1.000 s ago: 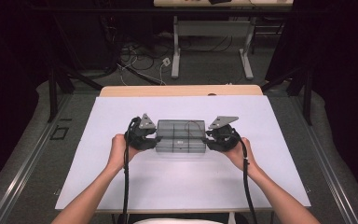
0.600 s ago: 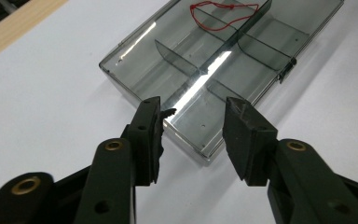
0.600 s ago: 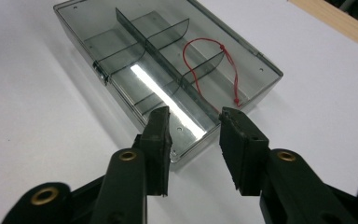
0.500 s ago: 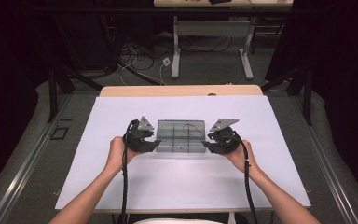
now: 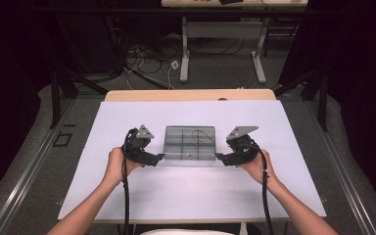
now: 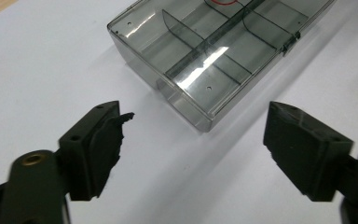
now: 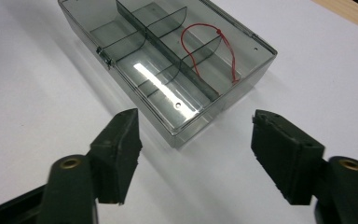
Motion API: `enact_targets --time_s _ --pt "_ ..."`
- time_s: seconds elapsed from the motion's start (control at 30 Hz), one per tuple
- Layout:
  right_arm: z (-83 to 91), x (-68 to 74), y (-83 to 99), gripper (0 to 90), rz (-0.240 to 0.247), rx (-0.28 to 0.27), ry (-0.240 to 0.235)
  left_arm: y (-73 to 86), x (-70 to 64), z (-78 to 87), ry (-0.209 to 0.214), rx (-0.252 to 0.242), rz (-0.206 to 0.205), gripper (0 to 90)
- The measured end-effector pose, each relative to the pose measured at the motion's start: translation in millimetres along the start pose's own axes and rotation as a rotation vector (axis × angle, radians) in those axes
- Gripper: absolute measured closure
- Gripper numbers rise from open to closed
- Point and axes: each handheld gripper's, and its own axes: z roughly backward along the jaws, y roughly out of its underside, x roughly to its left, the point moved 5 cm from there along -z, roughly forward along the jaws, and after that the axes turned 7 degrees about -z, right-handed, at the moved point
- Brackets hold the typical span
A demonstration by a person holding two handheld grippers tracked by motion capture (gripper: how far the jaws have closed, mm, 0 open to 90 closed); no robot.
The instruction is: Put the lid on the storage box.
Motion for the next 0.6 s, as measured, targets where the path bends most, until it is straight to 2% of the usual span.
enact_targets --time_s 0.03,0.23,0.3,0.47,0.6 --pt "0.2 0.0 0.6 27.1 -0.008 -0.013 -0.001 1.0 0.1 1.7 0.002 0.0 0.001 16.2" --pt "4.8 -0.9 8.0 15.3 -0.017 0.005 -0.029 8.9 -1.9 8.5 -0.005 -0.009 0.012 8.1" --pt "6.2 -1.2 10.7 14.2 -0.021 0.011 -0.028 12.8 -2.0 10.9 -0.001 -0.004 0.004 6.0" --pt "10.1 -2.9 17.3 6.1 -0.031 0.003 -0.04 22.6 -1.6 16.8 0.0 0.004 0.021 0.6" --pt "16.8 -4.0 24.8 4.3 -0.04 0.021 -0.043 31.6 -1.3 22.1 -0.011 -0.007 0.033 0.0"
